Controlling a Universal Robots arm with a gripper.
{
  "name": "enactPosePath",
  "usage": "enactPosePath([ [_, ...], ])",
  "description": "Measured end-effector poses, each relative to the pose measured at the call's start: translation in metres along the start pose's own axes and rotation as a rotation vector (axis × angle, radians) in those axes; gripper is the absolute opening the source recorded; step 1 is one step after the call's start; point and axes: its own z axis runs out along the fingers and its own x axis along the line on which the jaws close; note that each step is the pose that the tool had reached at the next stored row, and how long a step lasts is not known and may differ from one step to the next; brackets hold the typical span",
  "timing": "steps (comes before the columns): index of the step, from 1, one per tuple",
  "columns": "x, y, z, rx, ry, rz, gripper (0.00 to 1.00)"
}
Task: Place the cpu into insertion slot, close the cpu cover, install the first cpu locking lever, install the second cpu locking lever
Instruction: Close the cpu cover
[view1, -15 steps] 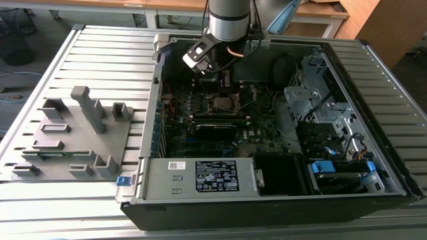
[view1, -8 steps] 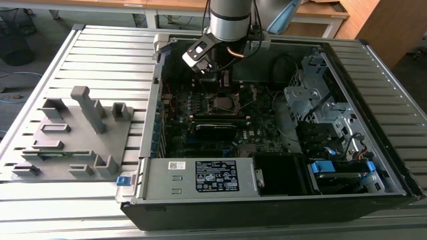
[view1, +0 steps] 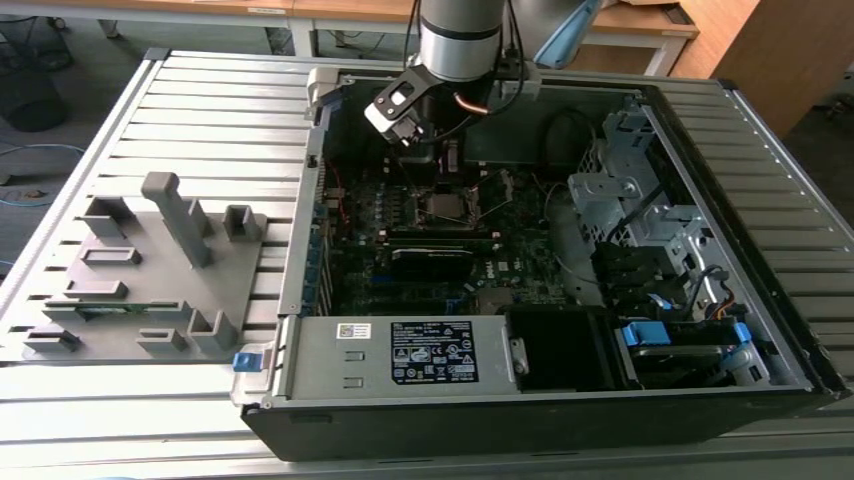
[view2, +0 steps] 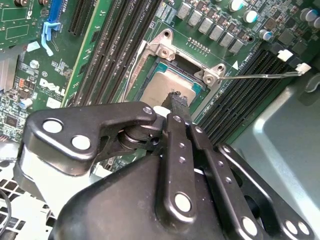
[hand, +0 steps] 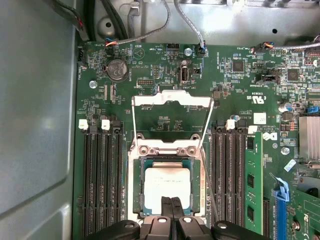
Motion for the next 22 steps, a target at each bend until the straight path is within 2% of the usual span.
enactPosePath([
  [9,-0.0002,0.0002,-0.0079,0.0,0.0001,0.0,0.1],
  [11,-0.0004,0.0003,-0.0118,0.0,0.0,0.0,0.1],
  [22,-0.0005,0.0004,-0.0167,0.0001,-0.0001,0.0,0.1],
])
